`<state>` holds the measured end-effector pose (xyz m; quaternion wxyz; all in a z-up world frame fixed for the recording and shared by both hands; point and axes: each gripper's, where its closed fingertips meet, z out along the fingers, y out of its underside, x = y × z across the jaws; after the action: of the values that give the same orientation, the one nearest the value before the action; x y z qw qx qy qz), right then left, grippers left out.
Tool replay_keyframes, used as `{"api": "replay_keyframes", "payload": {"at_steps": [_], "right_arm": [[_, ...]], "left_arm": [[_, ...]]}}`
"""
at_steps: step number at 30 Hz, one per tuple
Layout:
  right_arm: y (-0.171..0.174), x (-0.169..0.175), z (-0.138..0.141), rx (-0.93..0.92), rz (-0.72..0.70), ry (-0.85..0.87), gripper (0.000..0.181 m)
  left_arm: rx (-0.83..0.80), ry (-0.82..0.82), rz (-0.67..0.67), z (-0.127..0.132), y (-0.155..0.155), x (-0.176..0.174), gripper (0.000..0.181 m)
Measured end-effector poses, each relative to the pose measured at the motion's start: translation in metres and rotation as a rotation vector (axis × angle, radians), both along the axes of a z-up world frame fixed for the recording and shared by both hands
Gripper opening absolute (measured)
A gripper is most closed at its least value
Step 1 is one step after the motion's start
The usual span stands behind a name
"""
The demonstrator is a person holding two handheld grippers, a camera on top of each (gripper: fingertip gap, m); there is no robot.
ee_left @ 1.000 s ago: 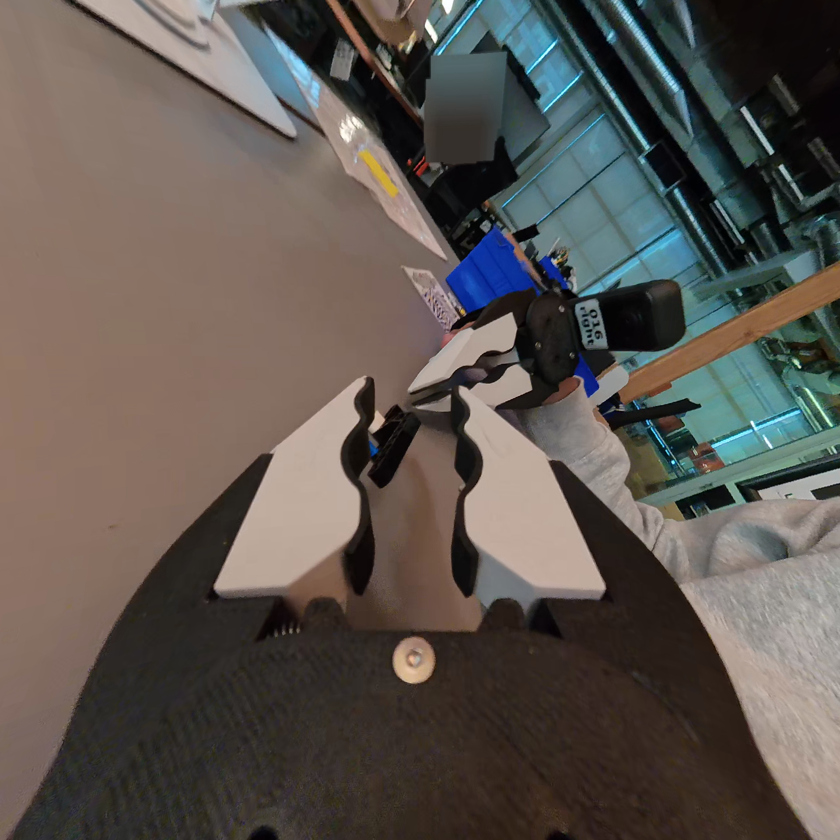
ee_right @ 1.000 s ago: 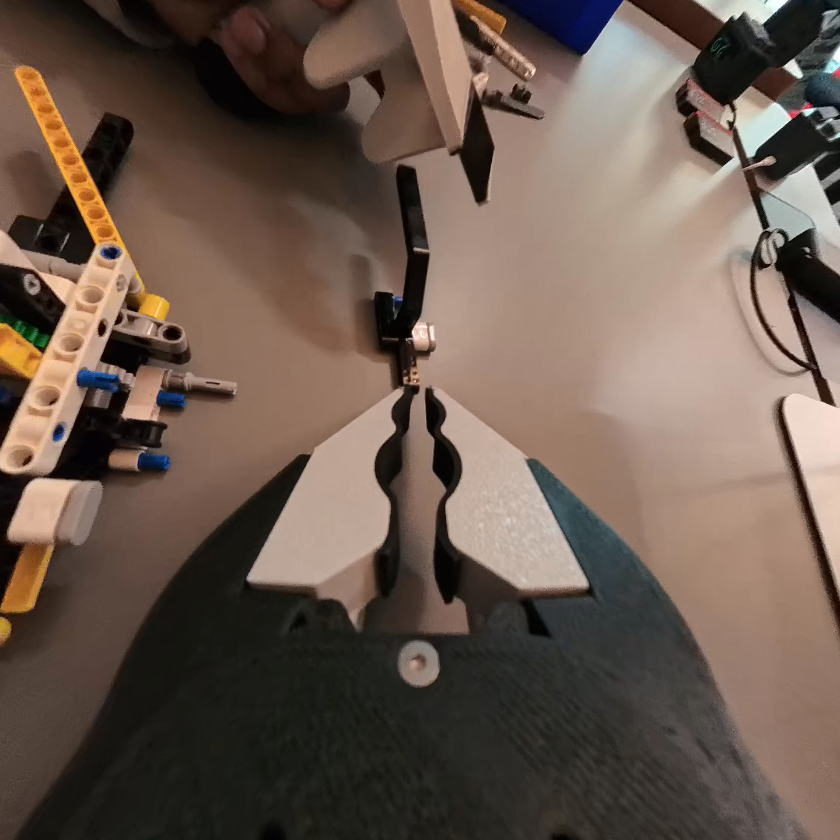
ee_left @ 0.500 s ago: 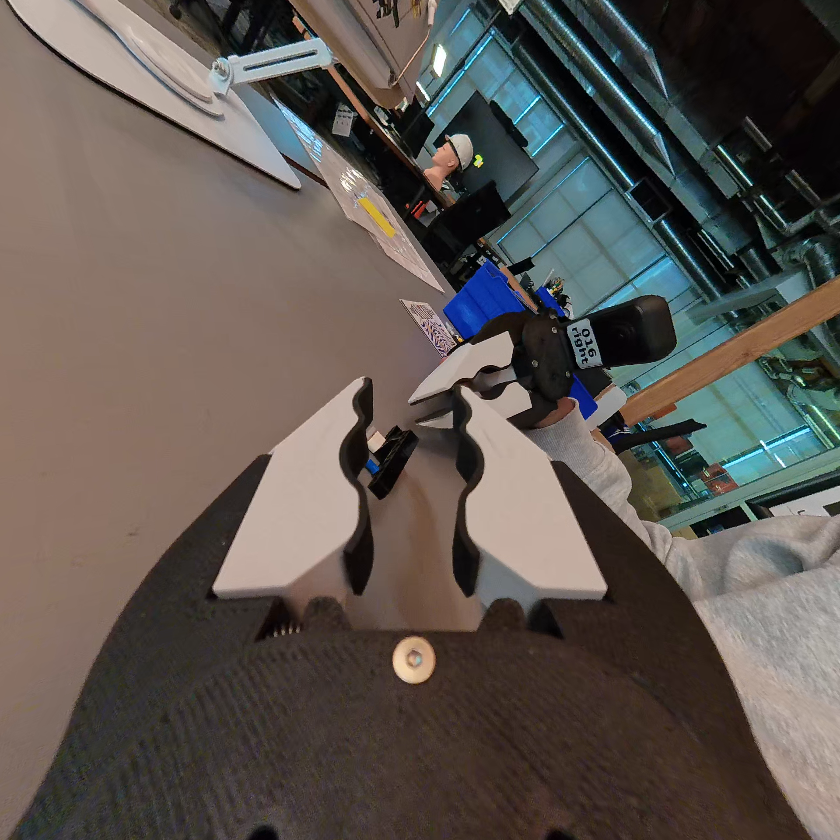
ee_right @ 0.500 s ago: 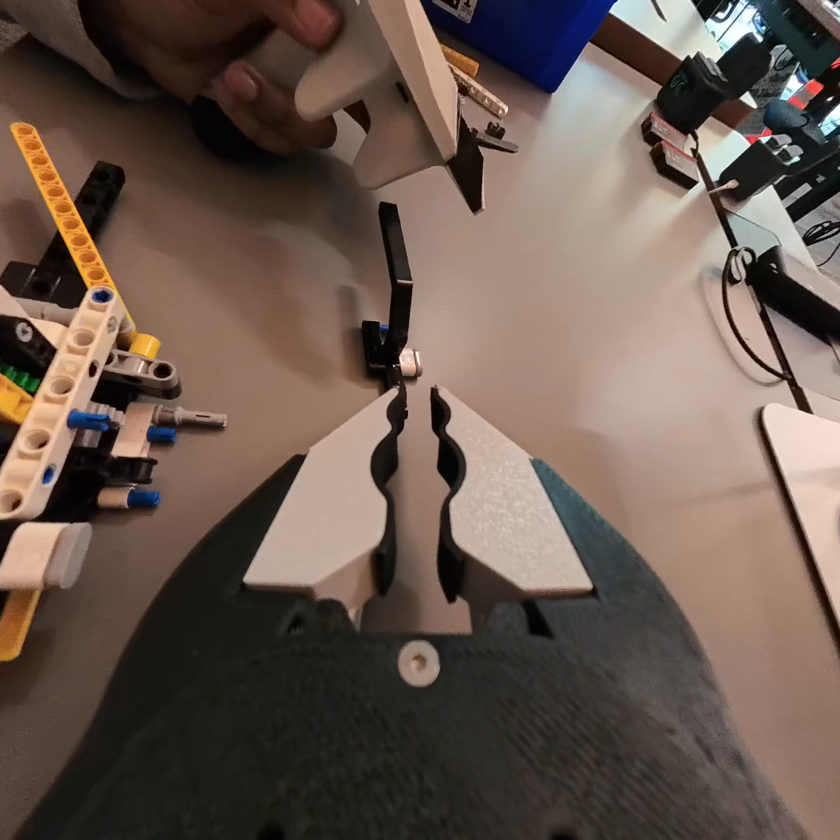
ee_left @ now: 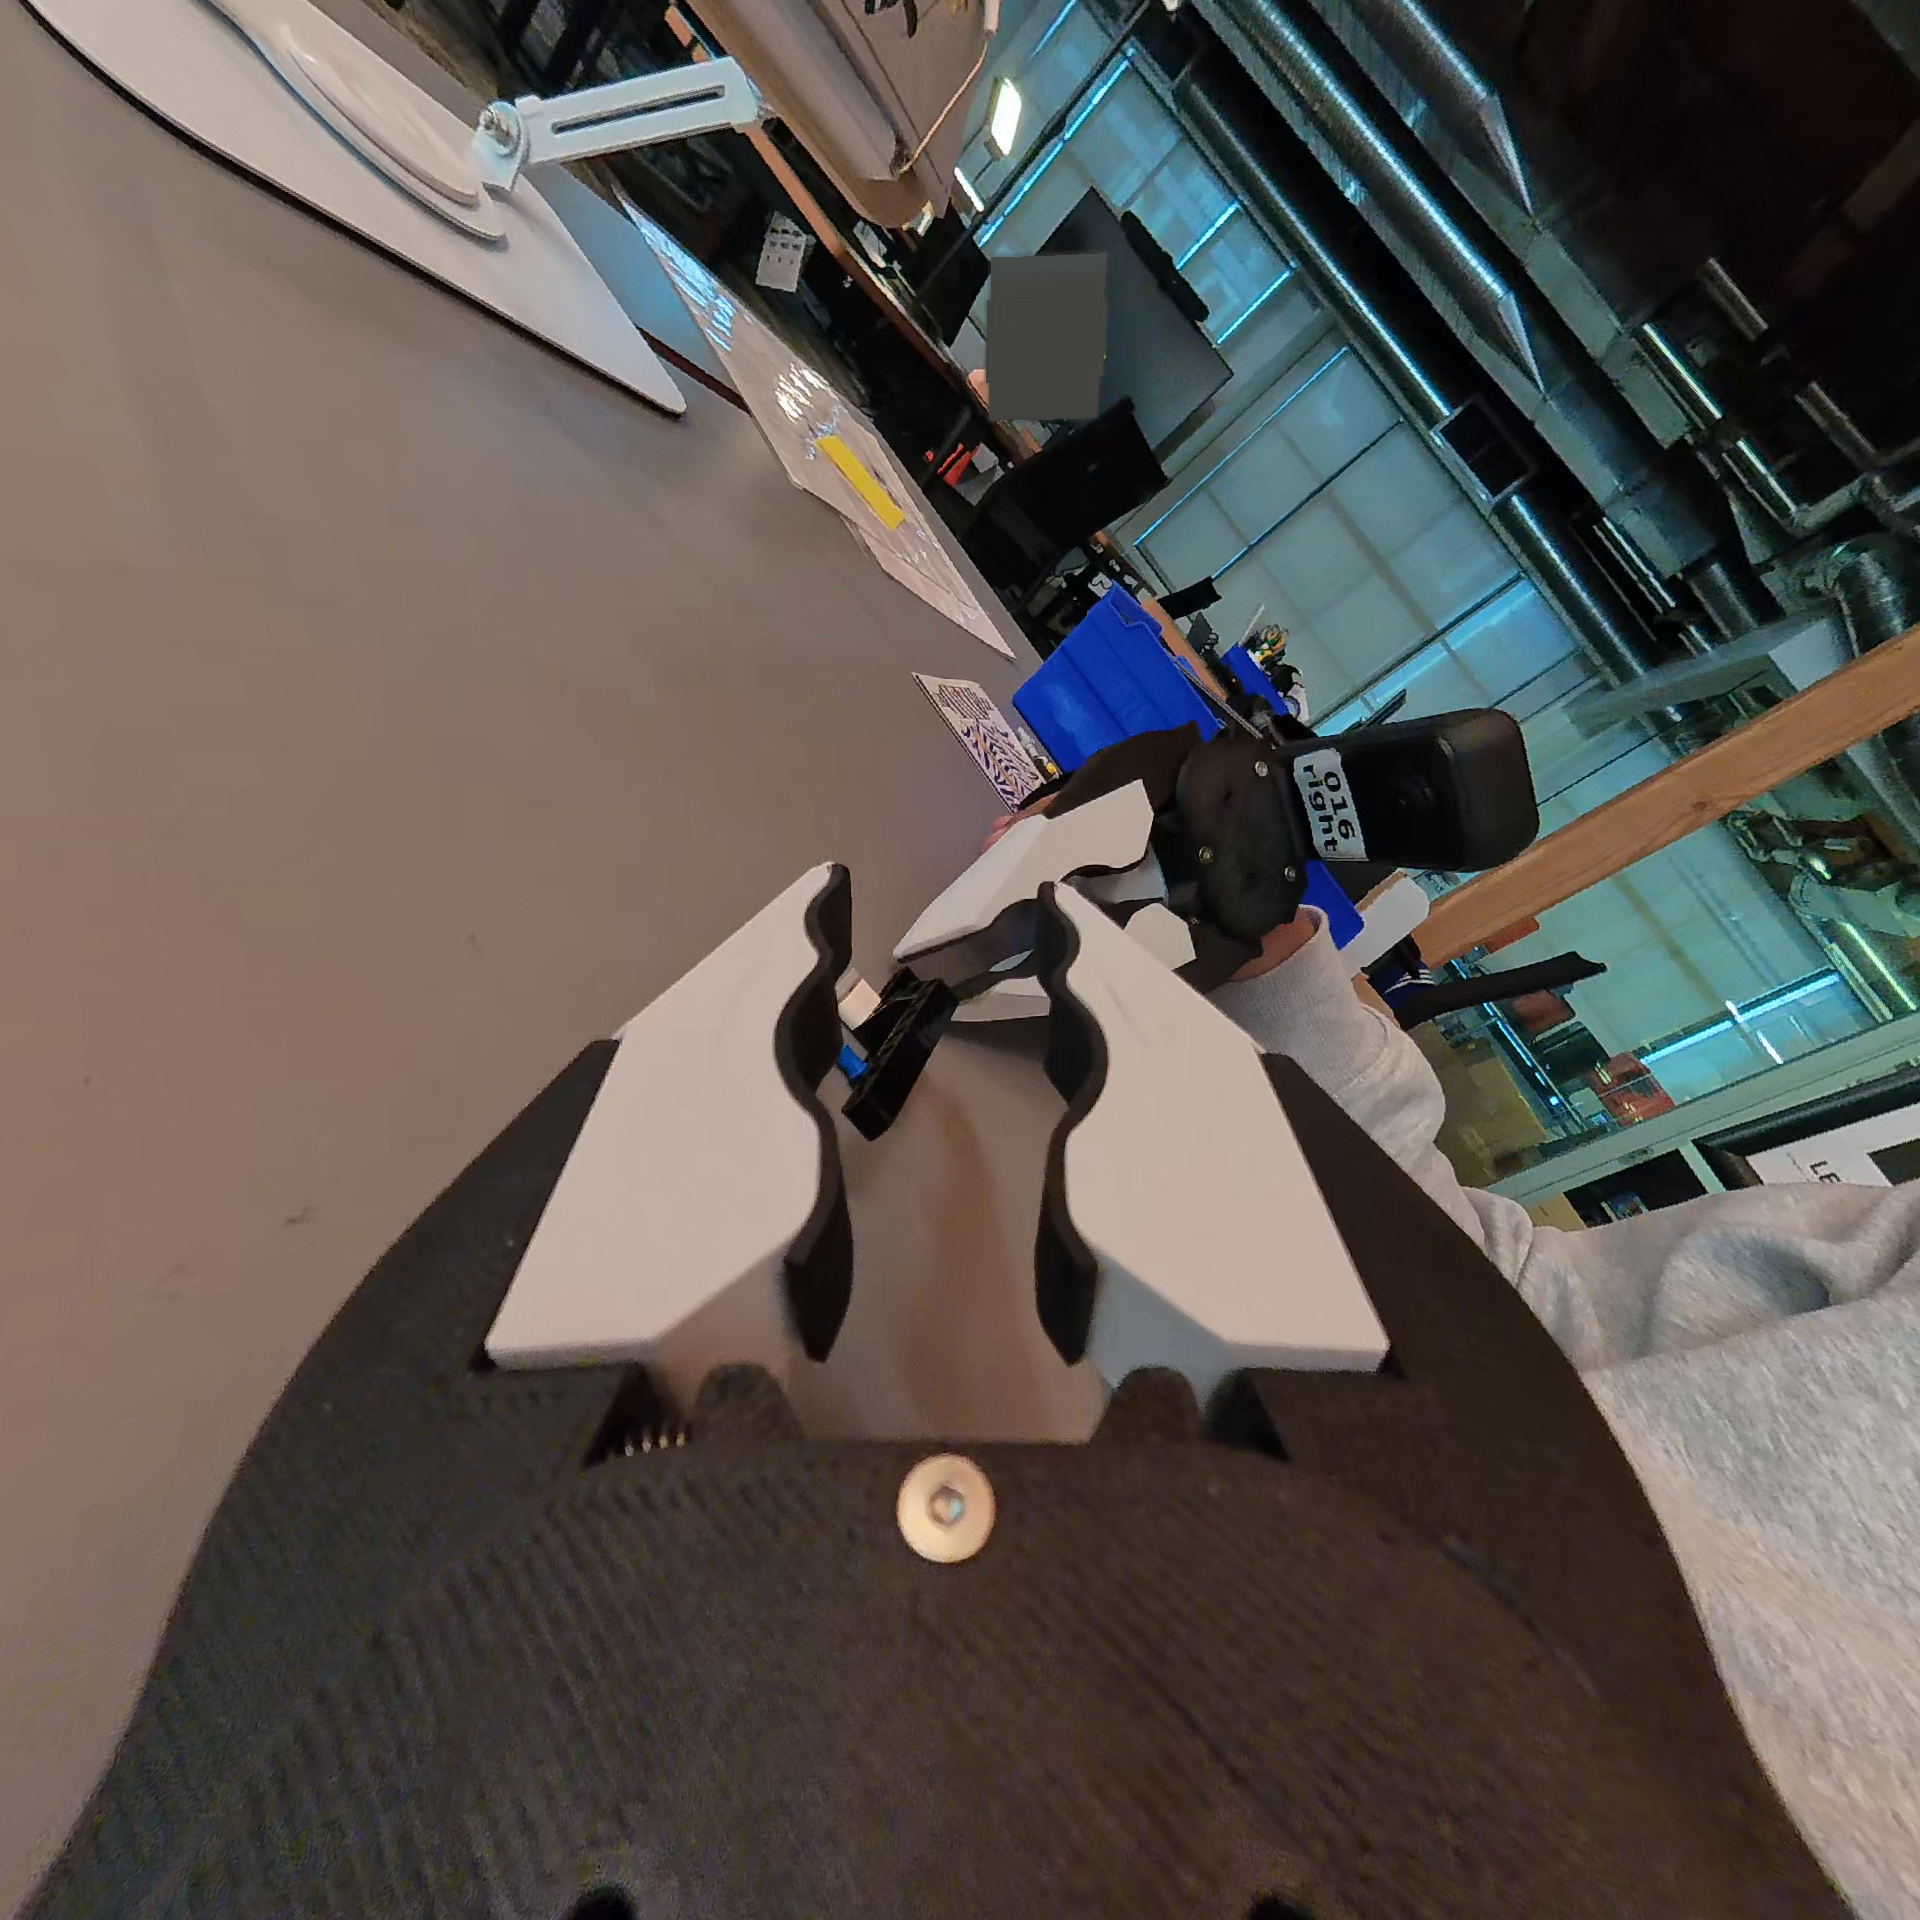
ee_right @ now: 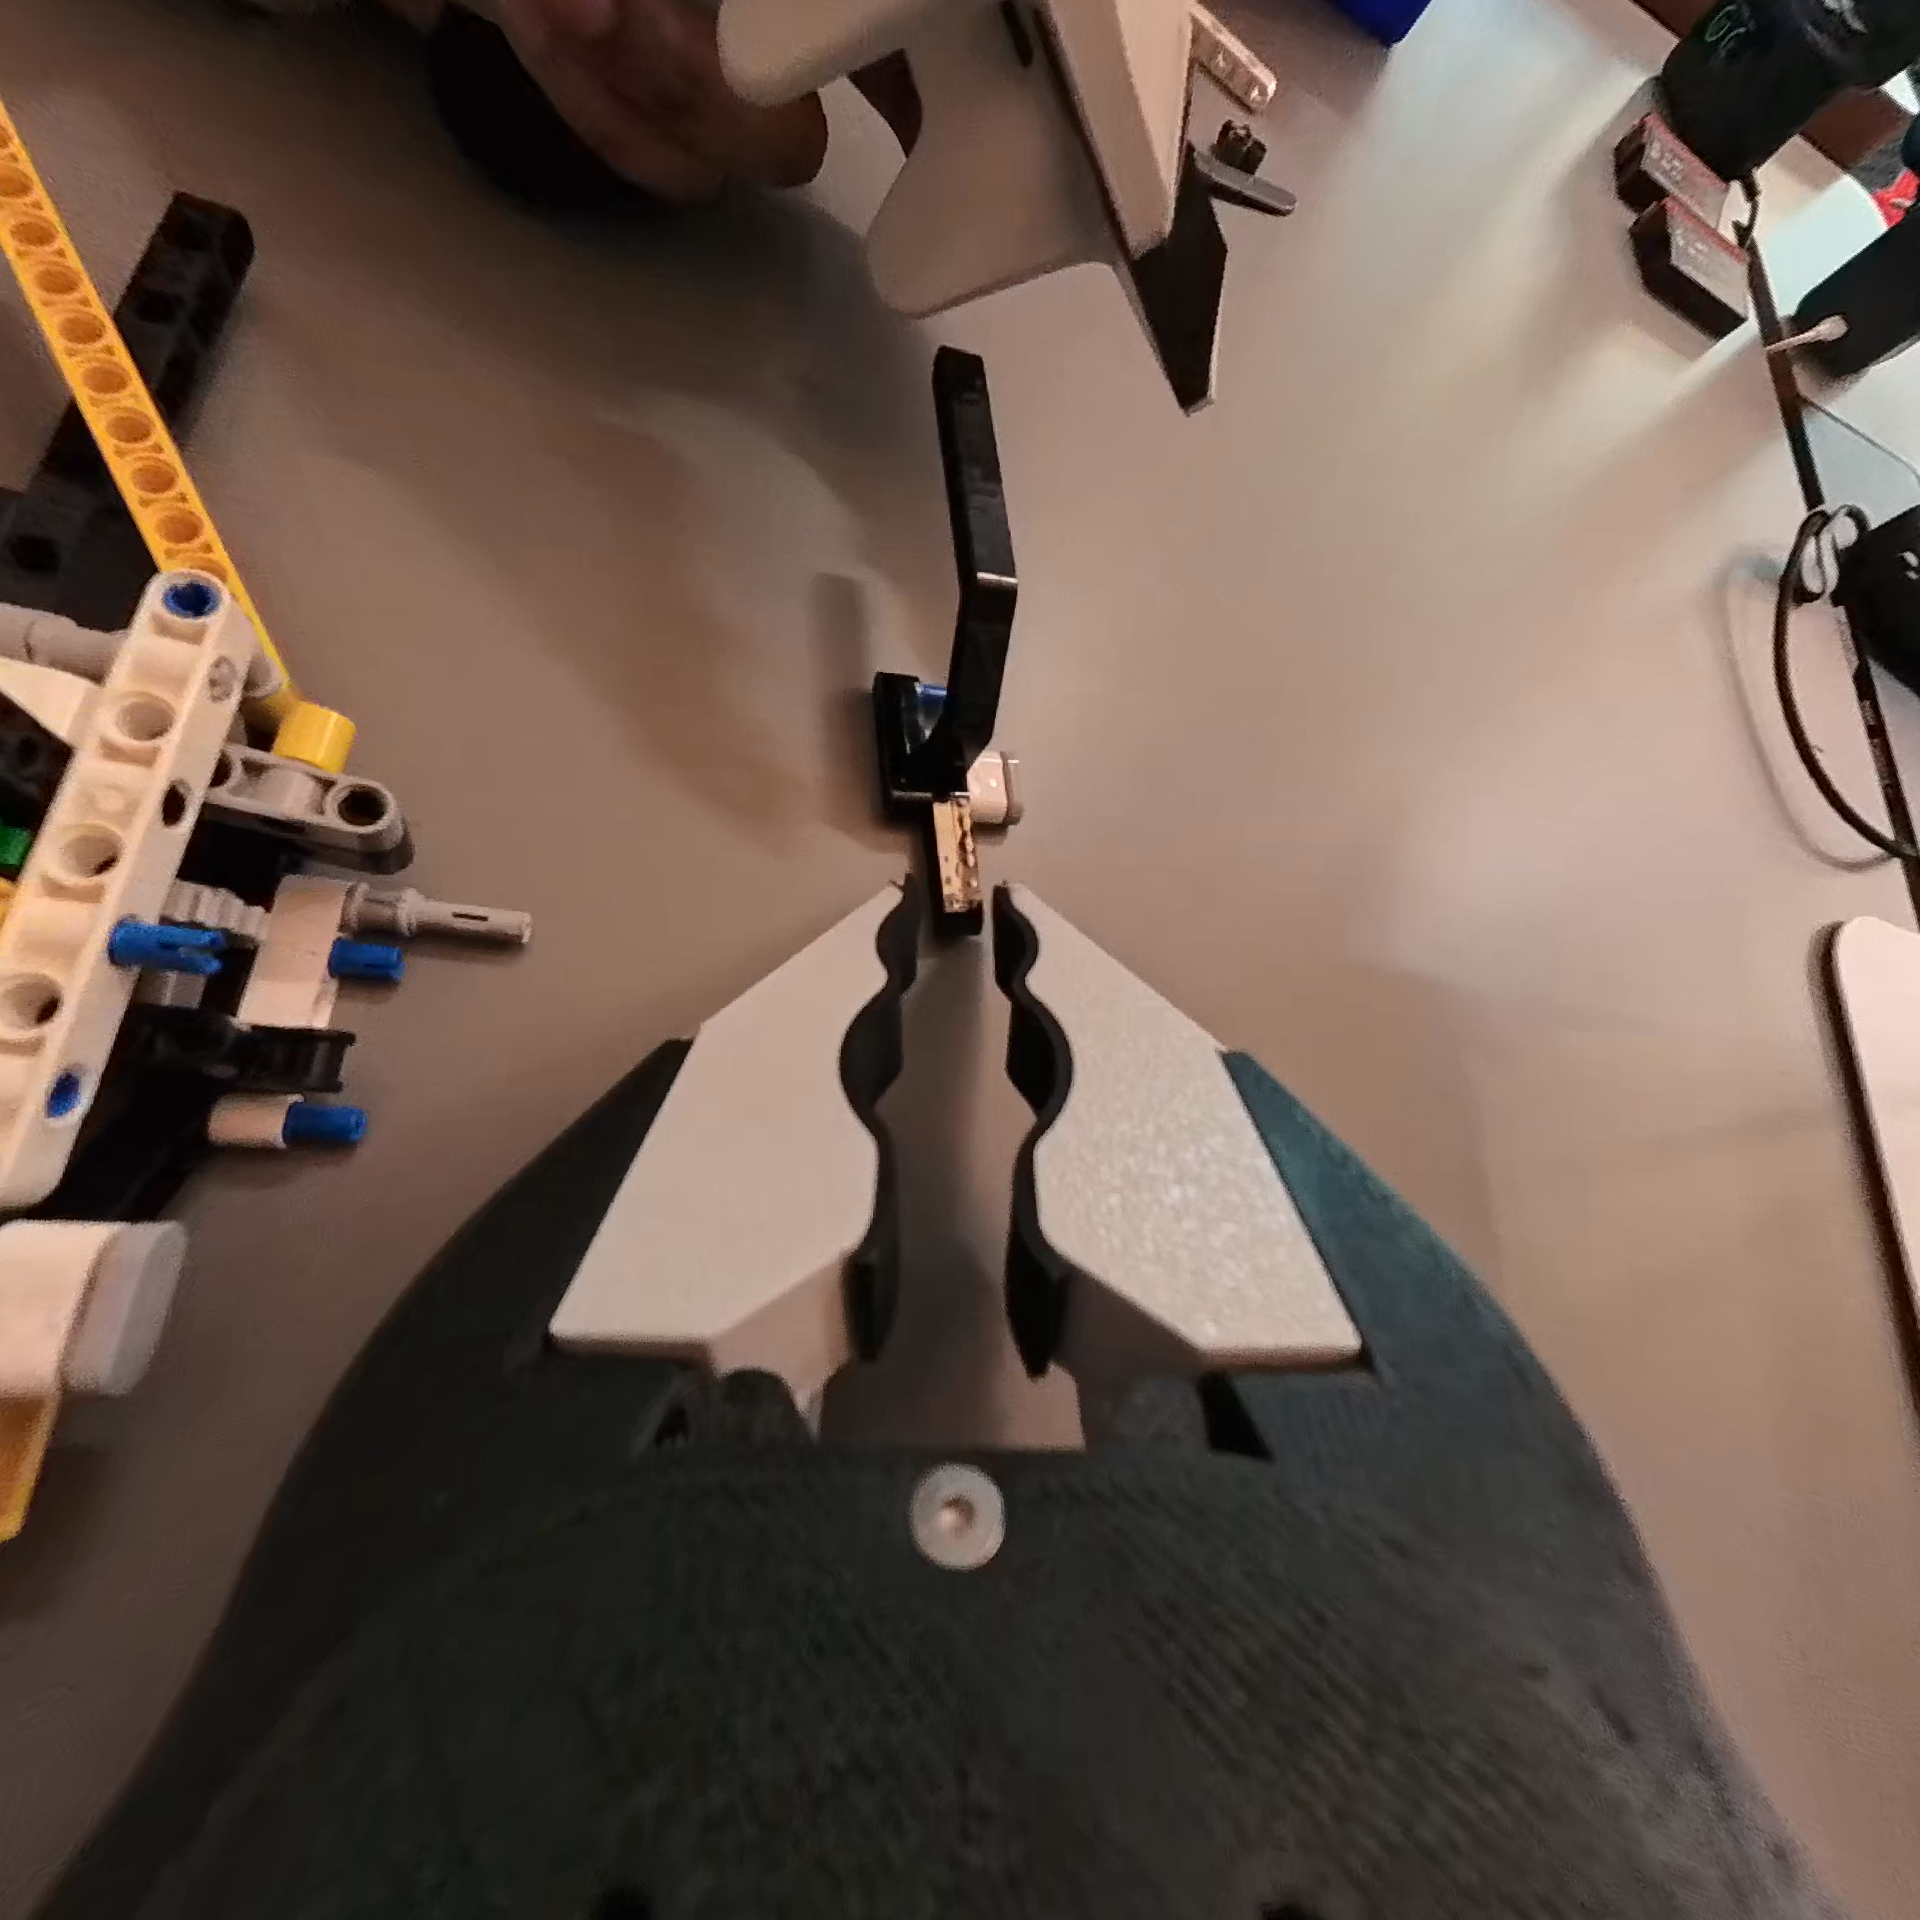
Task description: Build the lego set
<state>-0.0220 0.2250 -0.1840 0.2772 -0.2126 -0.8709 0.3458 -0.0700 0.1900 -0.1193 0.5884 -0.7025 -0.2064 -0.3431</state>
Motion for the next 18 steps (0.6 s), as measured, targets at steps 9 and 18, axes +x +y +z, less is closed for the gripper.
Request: {"api": "replay_keyframes", "payload": {"at_steps": [9, 18], "right_arm": [[-0.0014, 0.003, -0.0011, 0.0, 0.011, -0.011, 0.007], [-0.0005, 0.0021, -0.001, -0.006, 0.005, -0.017, 0.009]], "left_arm": [[-0.001, 0.0, 0.002, -0.0004, -0.0001, -0.0004, 0.033], [-0.001, -0.001, 0.002, -0.0005, -0.0005, -0.0007, 0.033]]}}
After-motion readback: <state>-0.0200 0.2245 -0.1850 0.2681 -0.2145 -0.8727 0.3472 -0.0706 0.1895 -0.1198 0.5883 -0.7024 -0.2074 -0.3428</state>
